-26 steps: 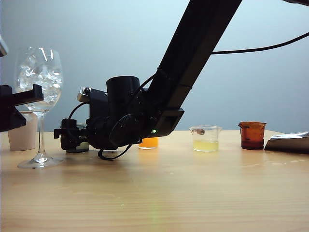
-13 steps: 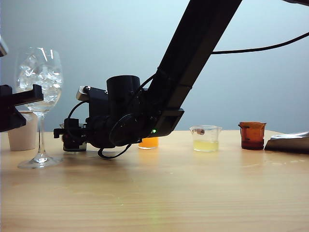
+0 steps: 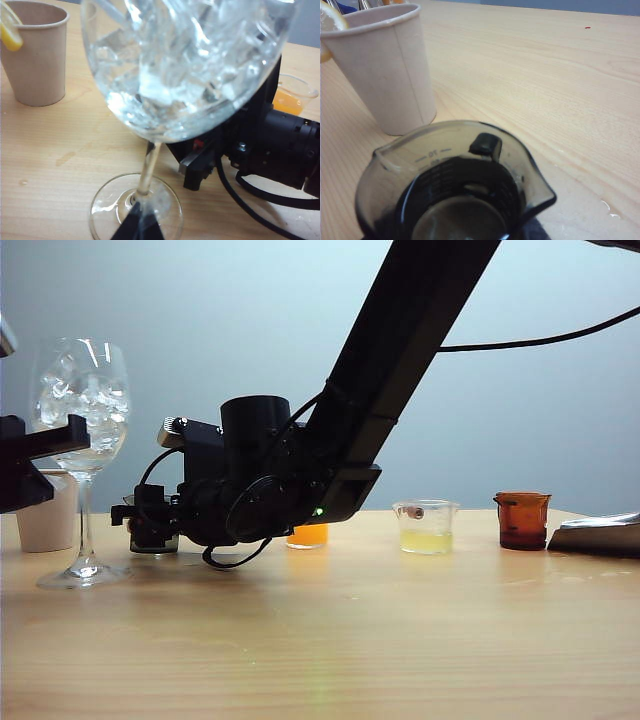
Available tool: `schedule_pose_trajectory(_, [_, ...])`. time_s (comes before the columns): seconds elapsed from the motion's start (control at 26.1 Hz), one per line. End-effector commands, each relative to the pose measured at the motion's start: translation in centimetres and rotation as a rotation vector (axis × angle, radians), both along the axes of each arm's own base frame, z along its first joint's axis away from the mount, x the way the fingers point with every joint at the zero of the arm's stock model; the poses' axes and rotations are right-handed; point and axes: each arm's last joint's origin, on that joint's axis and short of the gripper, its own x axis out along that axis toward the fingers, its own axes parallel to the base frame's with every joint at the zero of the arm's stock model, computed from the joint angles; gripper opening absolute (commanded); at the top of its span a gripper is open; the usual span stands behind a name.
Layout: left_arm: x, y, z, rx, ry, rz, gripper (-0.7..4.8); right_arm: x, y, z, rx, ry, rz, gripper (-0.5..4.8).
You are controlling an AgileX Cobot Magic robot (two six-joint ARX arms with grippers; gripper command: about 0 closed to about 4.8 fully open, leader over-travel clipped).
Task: Pick up the first measuring cup from the left, pour the coconut rum inside into the goblet, and finally put the measuring cup back in its original place.
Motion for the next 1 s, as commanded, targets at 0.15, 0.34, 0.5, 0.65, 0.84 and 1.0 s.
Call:
schedule_pose_trajectory(0.15, [0.1, 0.0, 0.2, -0.008, -0.016, 0.004, -0.05, 0.2, -0.1, 0.9, 0.023, -0.020, -0.004, 0.51])
schedule_pose_trajectory(0.34, [0.1, 0.0, 0.2, -0.008, -0.017, 0.004, -0.06, 0.7, -0.6, 1.8, 0.035, -0.031, -0.015, 0.51])
schedule_pose_trajectory(0.5, [0.1, 0.0, 0.3, -0.011, -0.021, 0.004, -0.06, 0.9, -0.9, 2.4, 0.045, -0.030, -0.020, 0.51])
schedule_pose_trajectory(0.65, [0.1, 0.0, 0.3, -0.013, -0.024, 0.003, -0.06, 0.9, -0.9, 3.0, 0.051, -0.037, -0.020, 0.51])
schedule_pose_trajectory(0.84, [0.0, 0.0, 0.7, -0.020, -0.047, 0.000, -0.05, 0.9, -1.1, 3.8, 0.033, -0.020, -0.031, 0.51])
schedule_pose_trajectory(1.0, [-0.1, 0.1, 1.1, -0.027, -0.063, 0.000, -0.05, 1.0, -1.3, 4.2, 0.035, -0.023, -0.034, 0.51])
